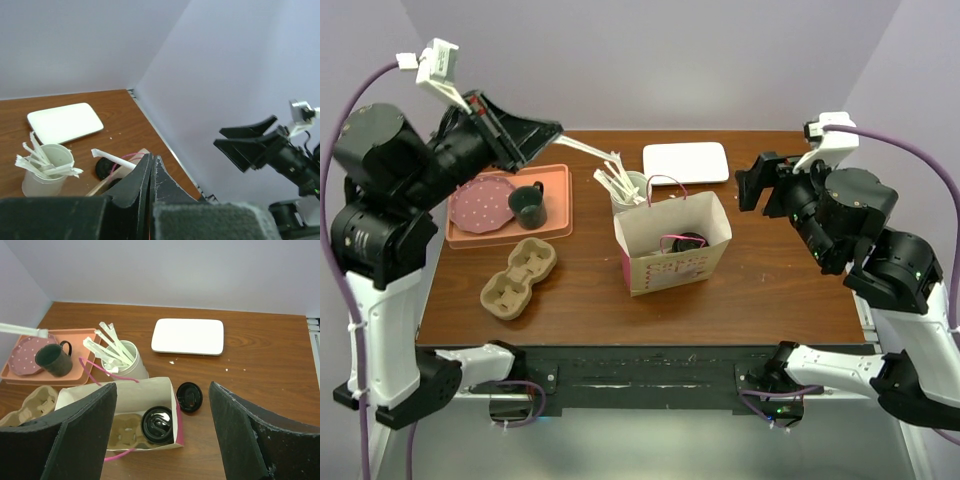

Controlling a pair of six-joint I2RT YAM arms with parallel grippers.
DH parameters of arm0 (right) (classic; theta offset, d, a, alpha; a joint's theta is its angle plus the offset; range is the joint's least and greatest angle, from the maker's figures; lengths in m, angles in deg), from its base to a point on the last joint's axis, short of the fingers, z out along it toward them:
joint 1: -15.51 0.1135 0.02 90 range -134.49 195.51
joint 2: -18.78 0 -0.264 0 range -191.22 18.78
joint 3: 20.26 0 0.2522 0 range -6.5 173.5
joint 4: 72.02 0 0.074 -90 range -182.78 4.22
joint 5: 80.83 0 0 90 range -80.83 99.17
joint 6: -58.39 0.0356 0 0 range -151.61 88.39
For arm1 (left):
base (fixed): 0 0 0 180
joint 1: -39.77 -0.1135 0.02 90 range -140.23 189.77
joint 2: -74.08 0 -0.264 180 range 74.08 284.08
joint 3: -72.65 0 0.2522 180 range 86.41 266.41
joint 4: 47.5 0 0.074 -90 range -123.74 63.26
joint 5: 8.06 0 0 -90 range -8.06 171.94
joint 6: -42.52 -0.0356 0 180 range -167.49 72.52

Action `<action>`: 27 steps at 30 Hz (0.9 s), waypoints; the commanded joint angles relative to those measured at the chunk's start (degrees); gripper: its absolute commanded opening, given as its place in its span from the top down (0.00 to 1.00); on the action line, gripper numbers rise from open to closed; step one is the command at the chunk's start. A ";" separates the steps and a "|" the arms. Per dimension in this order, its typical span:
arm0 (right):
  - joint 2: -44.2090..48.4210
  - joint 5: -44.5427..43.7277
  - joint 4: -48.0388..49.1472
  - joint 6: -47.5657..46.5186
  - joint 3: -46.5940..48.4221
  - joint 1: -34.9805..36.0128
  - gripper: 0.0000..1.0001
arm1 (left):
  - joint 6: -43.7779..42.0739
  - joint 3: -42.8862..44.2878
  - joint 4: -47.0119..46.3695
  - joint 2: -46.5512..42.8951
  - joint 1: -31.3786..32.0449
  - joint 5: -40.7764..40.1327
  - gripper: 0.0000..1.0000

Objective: Pack the takeout coffee

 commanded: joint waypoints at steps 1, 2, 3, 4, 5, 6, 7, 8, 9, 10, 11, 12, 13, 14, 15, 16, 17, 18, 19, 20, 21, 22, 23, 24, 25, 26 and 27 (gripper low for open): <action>2.17 0.80 0.25 -1.40 -0.35 -0.14 0.22 | 1.72 -3.62 -1.05 -3.60 -0.21 8.81 1.00; 2.26 0.71 0.08 -1.50 -0.26 -0.14 0.21 | 1.98 -5.36 -1.49 -4.65 -0.21 9.34 1.00; 2.26 0.62 -0.10 -1.67 -0.09 -0.06 0.21 | 2.42 -6.60 -2.27 -5.27 -0.21 10.30 1.00; 2.35 0.80 -0.27 -1.85 0.00 -0.14 0.21 | 3.82 -8.26 -3.50 -5.89 -0.21 13.44 1.00; 2.35 0.97 -0.28 -1.85 0.17 -0.14 0.21 | 4.79 -11.68 -6.30 -6.94 -0.21 14.78 1.00; 2.35 0.98 -0.19 -2.20 0.26 -0.14 0.21 | 6.19 -13.28 -7.28 -7.47 -0.21 15.83 1.00; 2.26 1.24 -0.27 -2.37 0.44 -0.06 0.21 | 6.90 -15.12 -9.64 -8.00 -0.21 17.67 1.00; 2.09 1.33 -0.36 -2.55 0.61 -0.23 0.21 | 7.51 -19.05 -10.71 -9.22 -0.21 18.47 1.00; 2.09 1.24 -0.54 -2.73 0.79 -0.14 0.21 | 7.96 -20.75 -11.68 -9.76 -0.21 19.00 1.00; 2.00 1.33 -0.63 -2.73 1.14 -0.23 0.21 | 7.96 -22.33 -12.90 -10.20 -0.21 19.18 1.00; 2.09 1.33 -0.63 -2.81 1.06 -0.14 0.21 | 8.05 -25.56 -13.61 -11.24 -0.21 19.10 1.00; 2.35 1.41 -0.71 -2.73 0.97 -0.14 0.21 | 8.92 -27.25 -14.40 -11.60 -0.21 18.92 1.00; 2.44 1.50 -0.71 -2.64 0.79 -0.14 0.21 | 9.28 -28.66 -16.67 -11.69 -0.21 18.83 1.00; 2.61 1.59 -0.71 -2.64 0.70 -0.14 0.21 | 9.28 -31.46 -18.00 -12.04 -0.12 18.92 1.00; 2.70 1.59 -0.54 -2.47 0.53 -0.14 0.21 | 9.98 -32.79 -18.80 -11.96 -0.12 18.75 1.00; 2.70 1.68 -0.28 -2.38 0.09 -0.06 0.21 | 10.07 -33.93 -20.28 -11.78 -0.12 18.92 1.00; 2.79 1.77 -0.28 -2.38 0.00 -0.23 0.21 | 10.07 -35.60 -21.26 -11.35 -0.12 19.10 1.00; 2.70 1.94 -0.28 -2.20 -0.09 -0.14 0.21 | 10.42 -36.57 -21.87 -11.17 -0.12 19.18 1.00; 2.62 2.03 -0.28 -2.11 -0.18 -0.14 0.21 | 10.51 -38.32 -23.62 -10.99 -0.12 19.19 1.00; 2.61 1.94 -0.28 -1.85 -0.26 -0.14 0.21 | 10.25 -39.21 -24.42 -10.99 -0.03 19.19 1.00; 2.70 2.12 -0.19 -1.50 -0.35 -0.14 0.20 | 9.98 -40.26 -24.95 -11.08 -0.03 18.66 1.00; 2.96 2.12 -0.10 -1.41 -0.87 -0.14 0.20 | 9.90 -42.62 -26.44 -11.17 -0.03 18.66 1.00; 3.05 2.12 -0.10 -1.32 -1.05 -0.23 0.20 | 9.89 -44.04 -27.41 -11.08 -0.03 18.92 1.00; 3.05 2.20 0.07 -1.15 -1.32 -0.14 0.21 | 10.50 -45.62 -28.38 -11.08 -0.12 19.88 1.00; 3.14 2.29 -0.01 -1.06 -1.49 -0.14 0.20 | 11.03 -49.03 -31.17 -11.17 -0.03 20.41 1.00; 3.06 2.29 -0.19 -0.97 -1.41 -0.14 0.20 | 11.65 -50.89 -32.68 -11.43 0.14 20.85 1.00; 3.05 2.29 -0.80 -0.80 -1.32 -0.14 0.20 | 12.17 -52.65 -33.82 -11.69 0.23 20.51 1.00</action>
